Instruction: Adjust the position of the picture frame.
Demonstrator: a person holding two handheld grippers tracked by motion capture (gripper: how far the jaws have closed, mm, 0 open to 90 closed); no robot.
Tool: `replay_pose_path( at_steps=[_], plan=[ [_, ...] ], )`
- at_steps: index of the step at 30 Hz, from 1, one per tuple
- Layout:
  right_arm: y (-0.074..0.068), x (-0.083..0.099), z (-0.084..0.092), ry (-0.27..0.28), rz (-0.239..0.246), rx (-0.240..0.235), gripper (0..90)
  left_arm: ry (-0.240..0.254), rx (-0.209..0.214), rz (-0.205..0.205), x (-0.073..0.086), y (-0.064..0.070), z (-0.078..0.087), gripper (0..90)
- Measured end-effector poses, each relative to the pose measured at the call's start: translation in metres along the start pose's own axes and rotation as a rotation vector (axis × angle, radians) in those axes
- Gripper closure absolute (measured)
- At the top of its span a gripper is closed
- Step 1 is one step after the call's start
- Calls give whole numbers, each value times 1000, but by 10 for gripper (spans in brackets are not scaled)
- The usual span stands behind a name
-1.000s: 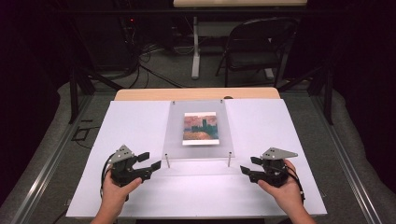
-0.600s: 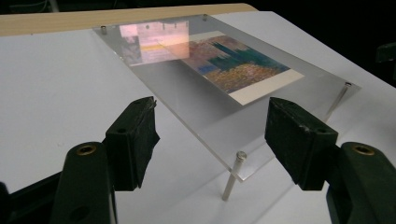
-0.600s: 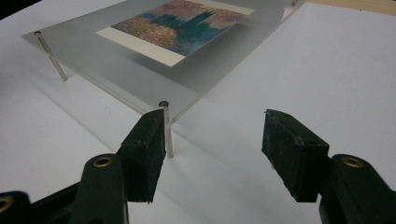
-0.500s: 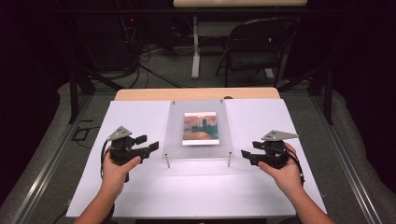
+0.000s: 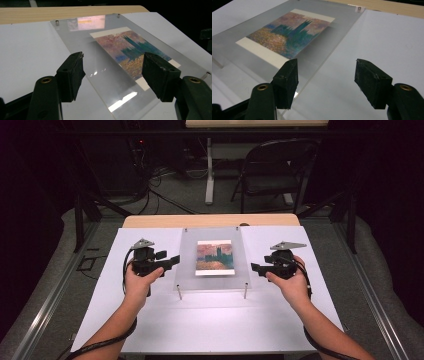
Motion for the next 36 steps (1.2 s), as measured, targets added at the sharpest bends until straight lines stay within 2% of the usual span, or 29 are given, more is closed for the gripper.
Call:
replay_pose_path(
  at_steps=[7, 11, 15, 19, 22, 25, 29, 36],
  plan=[
    [3, -28, -5, -9, 19, 19, 356, 0, -2, 29, -21, -7, -9, 346],
    [6, -40, -10, -9, 20, 16, 357, -2, -35, 19, -33, -12, -15, 347],
    [11, -52, -16, 0, 4, 12, 362, -17, -39, 13, -40, -16, -23, 347],
    [15, -60, -24, -4, 3, 8, 362, -17, -47, 25, -47, -22, -34, 350],
    [17, -64, -31, -1, -11, 0, 362, -24, -33, 44, -49, -27, -41, 350],
    [21, -65, -42, -8, -30, -1, 366, -38, -46, 55, -50, -31, -49, 352],
    [27, -66, -54, -18, -28, 11, 369, -53, -50, 65, -51, -36, -58, 352],
    [35, -66, -70, -29, -73, 8, 368, -72, -59, 89, -47, -43, -74, 351]
  ],
)
Point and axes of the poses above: each handheld gripper's, and its own axes: z roughly backward along the jaws, x roughly out of its underside, y roughly to its right, the point moved 7 cm from there along -z, roughly forward along the jaws, and after that the axes turned 13 degrees about -y, right-handed, at the moved point
